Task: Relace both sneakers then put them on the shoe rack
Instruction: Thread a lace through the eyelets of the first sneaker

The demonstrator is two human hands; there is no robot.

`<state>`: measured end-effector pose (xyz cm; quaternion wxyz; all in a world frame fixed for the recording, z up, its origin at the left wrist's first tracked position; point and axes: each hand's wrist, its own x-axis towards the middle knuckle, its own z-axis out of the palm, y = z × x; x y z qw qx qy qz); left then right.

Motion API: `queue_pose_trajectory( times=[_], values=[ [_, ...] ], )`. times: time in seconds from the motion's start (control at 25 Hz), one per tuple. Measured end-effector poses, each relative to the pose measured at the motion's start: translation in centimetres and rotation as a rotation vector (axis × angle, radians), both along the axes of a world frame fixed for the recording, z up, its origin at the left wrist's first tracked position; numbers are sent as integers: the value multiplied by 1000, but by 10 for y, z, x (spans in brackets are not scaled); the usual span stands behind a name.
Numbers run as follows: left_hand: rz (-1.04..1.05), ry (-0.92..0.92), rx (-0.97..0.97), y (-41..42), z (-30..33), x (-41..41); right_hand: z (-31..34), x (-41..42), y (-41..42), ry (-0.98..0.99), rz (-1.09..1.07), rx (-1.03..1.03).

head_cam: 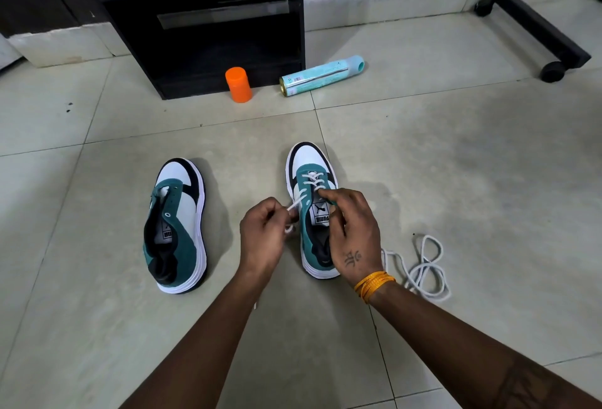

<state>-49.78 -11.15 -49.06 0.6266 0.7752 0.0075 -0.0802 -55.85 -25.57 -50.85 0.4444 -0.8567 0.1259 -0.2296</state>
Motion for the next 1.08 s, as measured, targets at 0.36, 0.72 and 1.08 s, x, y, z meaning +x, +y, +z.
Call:
queue_pose_trajectory(
  times=[0.36,0.72,1.08],
  values=[
    [78,311,-237,-1,-8,9,-1,0,-1,-2,-10,13],
    [-147,-176,466,-2,3,28,1,-1,1,-8,-18,-9],
    [-494,-318,899,28,49,57,5,-1,1,45,-56,-92]
  ],
)
